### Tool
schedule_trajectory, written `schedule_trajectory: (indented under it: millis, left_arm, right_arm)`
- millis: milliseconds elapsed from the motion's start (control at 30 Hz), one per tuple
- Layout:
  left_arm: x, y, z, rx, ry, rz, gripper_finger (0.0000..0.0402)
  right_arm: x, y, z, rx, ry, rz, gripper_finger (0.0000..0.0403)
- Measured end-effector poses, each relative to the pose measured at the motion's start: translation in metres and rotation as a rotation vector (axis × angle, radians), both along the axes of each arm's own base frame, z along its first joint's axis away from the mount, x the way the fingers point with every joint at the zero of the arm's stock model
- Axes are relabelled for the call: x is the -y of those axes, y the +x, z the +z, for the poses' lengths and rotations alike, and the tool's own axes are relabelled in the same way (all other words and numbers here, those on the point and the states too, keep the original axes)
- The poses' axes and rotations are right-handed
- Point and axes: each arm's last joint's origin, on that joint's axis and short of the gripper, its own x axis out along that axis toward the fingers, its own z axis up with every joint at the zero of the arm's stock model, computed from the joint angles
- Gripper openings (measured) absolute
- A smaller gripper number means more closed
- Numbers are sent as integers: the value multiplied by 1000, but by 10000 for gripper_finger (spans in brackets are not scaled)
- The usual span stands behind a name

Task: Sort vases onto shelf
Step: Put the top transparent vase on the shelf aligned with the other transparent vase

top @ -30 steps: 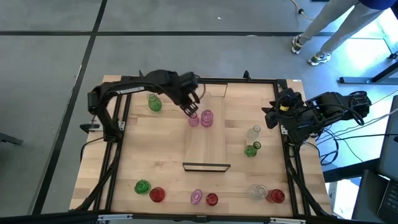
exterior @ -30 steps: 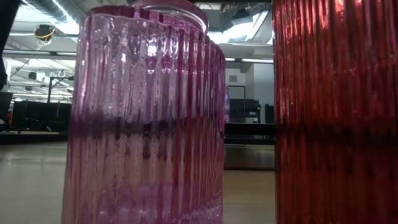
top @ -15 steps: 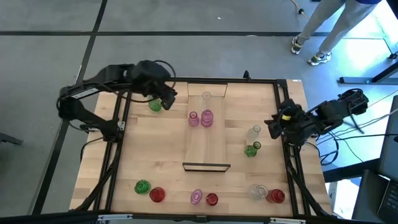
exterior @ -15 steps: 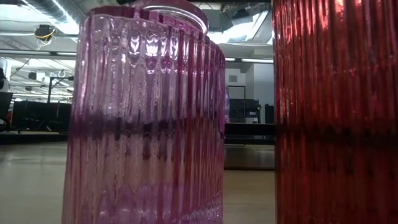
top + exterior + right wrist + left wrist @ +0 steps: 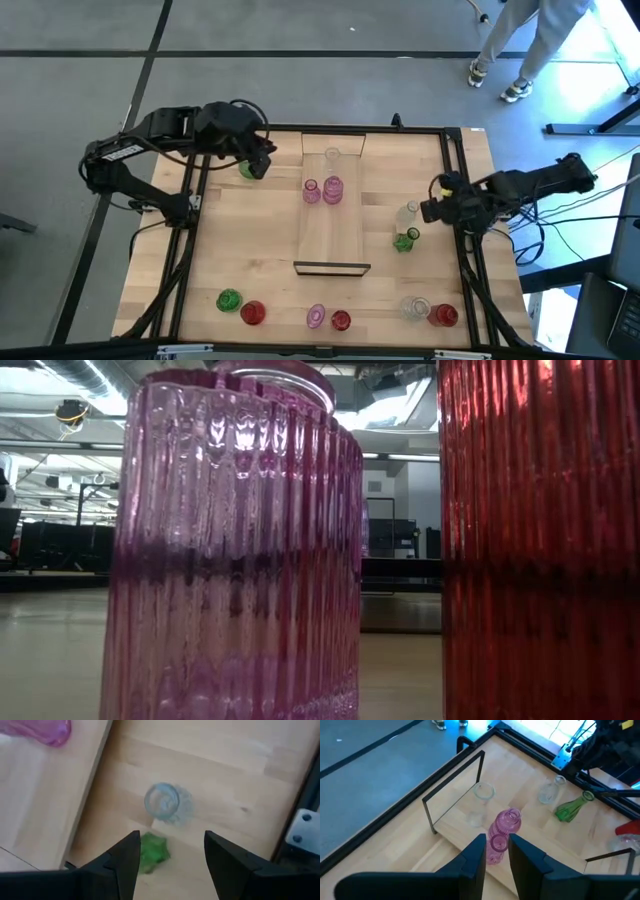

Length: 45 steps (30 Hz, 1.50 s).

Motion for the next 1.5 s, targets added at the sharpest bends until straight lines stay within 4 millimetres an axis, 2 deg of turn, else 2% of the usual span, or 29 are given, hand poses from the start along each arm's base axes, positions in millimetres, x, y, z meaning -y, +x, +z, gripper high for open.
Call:
schedule_trajectory:
  millis: [267,567,933,1067,1233,1400,1500]
  left_arm:
    - [0,2,-1,-4,2,-2,76]
    - [0,2,-1,-6,2,-4,76]
    - [2,2,-1,-17,20,-32,76]
    - [2,2,-1,-19,25,-37,76]
    - [2,2,-1,-24,34,-45,76]
    - [2,2,-1,-26,38,-49,76]
    - [2,2,-1,-26,38,-49,76]
  right_arm:
    - [21,20,-9,-111,-6,-14,200]
    - [35,51,-31,-269,14,34,194]
    - [35,67,-45,-347,43,72,115]
    - [34,74,-52,-308,73,101,97]
    - [33,74,-64,-294,107,111,72]
    - [33,75,-64,-281,97,137,16]
    - [33,74,-63,-279,91,143,11]
